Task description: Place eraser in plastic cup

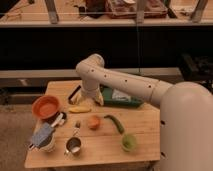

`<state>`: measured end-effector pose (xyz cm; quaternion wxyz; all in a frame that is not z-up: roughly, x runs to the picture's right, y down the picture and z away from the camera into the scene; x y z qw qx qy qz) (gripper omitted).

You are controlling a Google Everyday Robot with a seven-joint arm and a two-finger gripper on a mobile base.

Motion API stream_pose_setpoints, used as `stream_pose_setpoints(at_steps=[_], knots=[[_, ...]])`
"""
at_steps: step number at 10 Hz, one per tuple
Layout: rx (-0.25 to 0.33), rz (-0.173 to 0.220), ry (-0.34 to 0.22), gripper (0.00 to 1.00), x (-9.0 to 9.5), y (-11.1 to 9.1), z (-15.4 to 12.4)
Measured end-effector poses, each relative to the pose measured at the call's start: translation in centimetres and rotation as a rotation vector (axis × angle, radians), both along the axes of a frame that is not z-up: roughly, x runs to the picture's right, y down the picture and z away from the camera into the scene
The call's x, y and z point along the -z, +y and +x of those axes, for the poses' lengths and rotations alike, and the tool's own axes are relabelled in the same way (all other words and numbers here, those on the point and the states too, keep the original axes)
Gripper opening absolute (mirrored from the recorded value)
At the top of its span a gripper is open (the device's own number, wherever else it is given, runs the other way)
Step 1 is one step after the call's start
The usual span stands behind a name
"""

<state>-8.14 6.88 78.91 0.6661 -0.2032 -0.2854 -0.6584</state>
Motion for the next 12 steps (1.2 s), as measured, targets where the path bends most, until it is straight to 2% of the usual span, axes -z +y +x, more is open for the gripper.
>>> stream_pose_setpoints(at_steps=[7, 10, 11, 12], knots=[[-0.003, 0.001, 0.006, 0.75, -0.1, -0.1, 0.1], [-0.084, 0.012, 0.129, 0.75, -1.0, -1.0, 2.6], [-0.126, 0.026, 0.188, 0.75, -1.5, -1.5, 4.7], [-0.16, 0.048, 0.22, 0.75, -1.9, -2.0, 5.9]])
